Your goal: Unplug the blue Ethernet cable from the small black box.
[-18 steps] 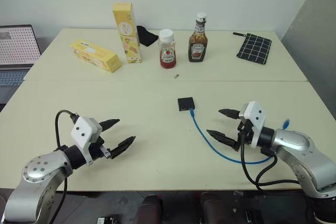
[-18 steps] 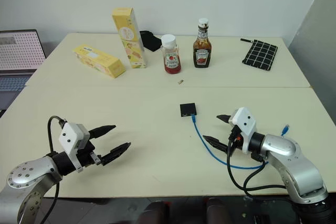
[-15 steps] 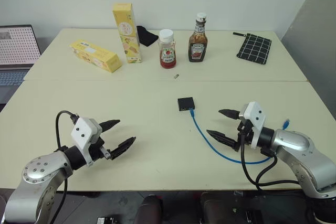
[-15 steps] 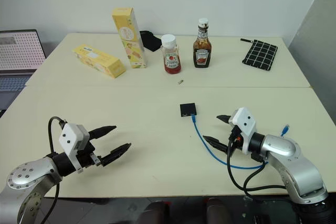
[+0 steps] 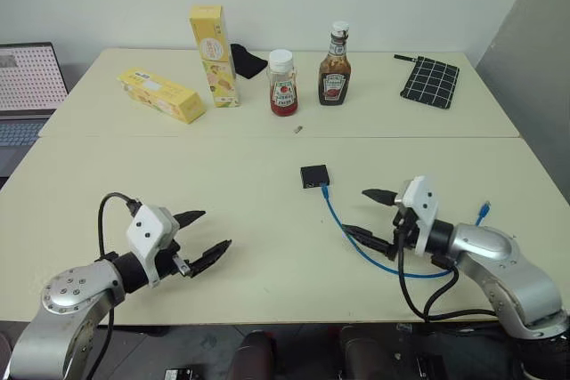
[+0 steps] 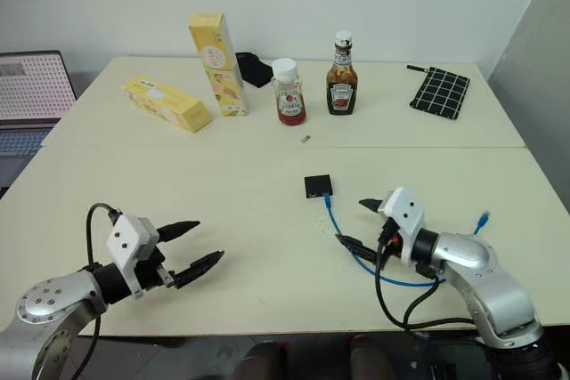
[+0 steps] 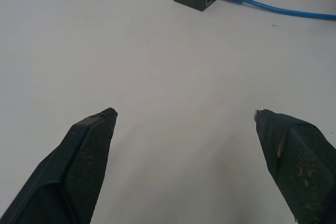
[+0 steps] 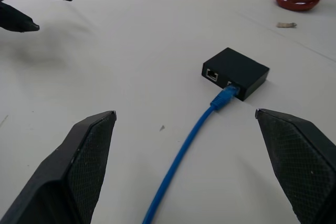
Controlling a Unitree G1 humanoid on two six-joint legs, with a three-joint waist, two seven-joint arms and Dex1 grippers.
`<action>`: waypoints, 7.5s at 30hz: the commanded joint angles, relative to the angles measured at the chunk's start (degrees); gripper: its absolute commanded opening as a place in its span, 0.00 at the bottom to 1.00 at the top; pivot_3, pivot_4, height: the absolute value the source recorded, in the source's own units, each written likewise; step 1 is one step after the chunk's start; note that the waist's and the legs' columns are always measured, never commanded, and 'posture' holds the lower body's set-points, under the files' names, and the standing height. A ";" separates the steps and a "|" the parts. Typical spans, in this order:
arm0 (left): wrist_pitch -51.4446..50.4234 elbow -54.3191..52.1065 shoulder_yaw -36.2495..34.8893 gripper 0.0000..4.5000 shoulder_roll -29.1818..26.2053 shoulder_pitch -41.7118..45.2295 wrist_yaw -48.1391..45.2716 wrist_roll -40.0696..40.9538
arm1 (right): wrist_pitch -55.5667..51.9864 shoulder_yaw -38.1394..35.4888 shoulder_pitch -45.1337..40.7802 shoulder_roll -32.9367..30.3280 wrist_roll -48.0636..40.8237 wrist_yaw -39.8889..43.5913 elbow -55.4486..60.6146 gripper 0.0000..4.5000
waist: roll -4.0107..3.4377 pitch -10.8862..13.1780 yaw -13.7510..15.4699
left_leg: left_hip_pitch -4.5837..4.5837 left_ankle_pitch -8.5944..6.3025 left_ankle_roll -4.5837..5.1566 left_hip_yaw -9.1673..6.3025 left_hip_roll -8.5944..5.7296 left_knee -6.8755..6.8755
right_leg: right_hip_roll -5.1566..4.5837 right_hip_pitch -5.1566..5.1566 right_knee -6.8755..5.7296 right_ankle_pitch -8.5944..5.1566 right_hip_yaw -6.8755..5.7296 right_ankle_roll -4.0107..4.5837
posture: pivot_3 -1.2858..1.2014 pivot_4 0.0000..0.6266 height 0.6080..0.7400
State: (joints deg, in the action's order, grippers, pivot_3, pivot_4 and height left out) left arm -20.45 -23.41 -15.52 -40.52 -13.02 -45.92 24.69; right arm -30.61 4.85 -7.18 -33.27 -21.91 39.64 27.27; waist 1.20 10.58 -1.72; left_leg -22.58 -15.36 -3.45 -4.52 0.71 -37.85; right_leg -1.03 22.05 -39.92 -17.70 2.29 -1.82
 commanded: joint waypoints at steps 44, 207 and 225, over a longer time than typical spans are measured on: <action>-16.25 2.50 0.72 1.00 0.72 15.91 -2.50 14.81 | 27.29 16.05 -17.69 10.76 24.93 -5.51 -23.26 0.03 | 0.01 -0.02 -0.33 | -0.02 0.00 0.00 0.02 -0.04 0.00 | 0.05 0.12 -0.06 0.01 -0.02 0.00 | 0.52 0.24 1.00; -0.12 17.46 6.66 0.18 6.08 19.98 -3.68 3.15 | 11.41 4.02 -31.62 9.82 13.20 1.12 -43.48 0.63 | -0.06 0.03 -0.16 | -0.17 0.01 -0.01 -0.03 -0.02 -0.02 | -0.02 0.25 -0.06 -0.01 -0.04 0.05 | 0.52 0.24 1.00; 36.09 46.99 0.22 0.18 19.49 29.90 21.05 -11.98 | -1.89 12.18 -29.37 5.63 4.57 14.88 -13.85 0.67 | -0.03 0.01 -0.02 | -0.21 0.01 -0.01 -0.10 -0.07 -0.07 | -0.11 0.23 -0.04 0.00 -0.12 0.03 | 0.52 0.24 1.00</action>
State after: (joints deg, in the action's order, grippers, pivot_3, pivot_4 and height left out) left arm 13.42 22.36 -14.02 -21.29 15.62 -26.00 12.26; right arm -33.07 17.01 -35.05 -27.76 -17.58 54.10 11.84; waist 1.18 10.59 -1.74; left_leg -22.79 -15.36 -3.46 -4.61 0.62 -37.92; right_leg -1.15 22.28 -39.95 -17.70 2.17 -1.80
